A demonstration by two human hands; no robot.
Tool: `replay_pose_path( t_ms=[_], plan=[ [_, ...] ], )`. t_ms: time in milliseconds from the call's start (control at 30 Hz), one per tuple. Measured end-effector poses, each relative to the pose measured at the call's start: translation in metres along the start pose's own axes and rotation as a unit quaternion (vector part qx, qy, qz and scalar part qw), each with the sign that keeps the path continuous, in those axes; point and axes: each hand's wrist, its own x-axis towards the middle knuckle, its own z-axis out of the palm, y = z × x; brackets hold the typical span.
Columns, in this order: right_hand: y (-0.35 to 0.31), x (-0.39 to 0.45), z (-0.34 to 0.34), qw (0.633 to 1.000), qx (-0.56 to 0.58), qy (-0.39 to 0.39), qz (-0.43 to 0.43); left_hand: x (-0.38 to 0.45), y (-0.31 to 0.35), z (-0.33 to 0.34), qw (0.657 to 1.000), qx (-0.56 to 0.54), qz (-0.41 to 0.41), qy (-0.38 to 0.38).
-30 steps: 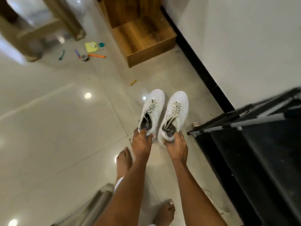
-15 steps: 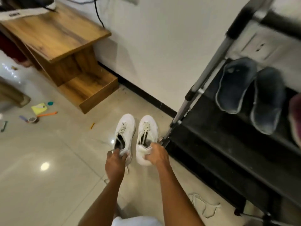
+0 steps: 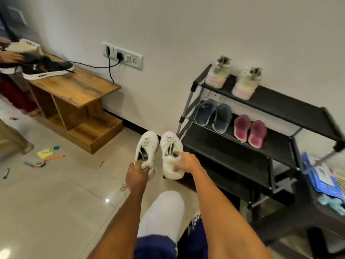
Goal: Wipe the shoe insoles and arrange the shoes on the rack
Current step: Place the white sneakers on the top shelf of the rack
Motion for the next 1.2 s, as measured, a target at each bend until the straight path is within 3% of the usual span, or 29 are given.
replay_pose_path(
  t_ms=[133, 400, 867, 1200],
  plan=[
    [0.011, -0.064, -0.025, 0.999, -0.014, 0.031, 0.0, -0.041, 0.024, -0.022, 0.998, 0.017, 0.064, 0.004],
    [0.065, -0.171, -0.041, 0.989, 0.061, 0.12, 0.06, -0.119, 0.085, -0.042, 0.983, 0.015, 0.182, -0.015],
    [0.14, -0.226, -0.138, 0.961, 0.039, 0.256, 0.101, -0.172, 0.233, -0.028, 0.943, -0.056, 0.325, -0.034],
    [0.207, -0.247, -0.236, 0.969, 0.145, 0.196, 0.044, -0.145, 0.353, 0.001, 0.928, -0.091, 0.361, -0.022]
  ],
)
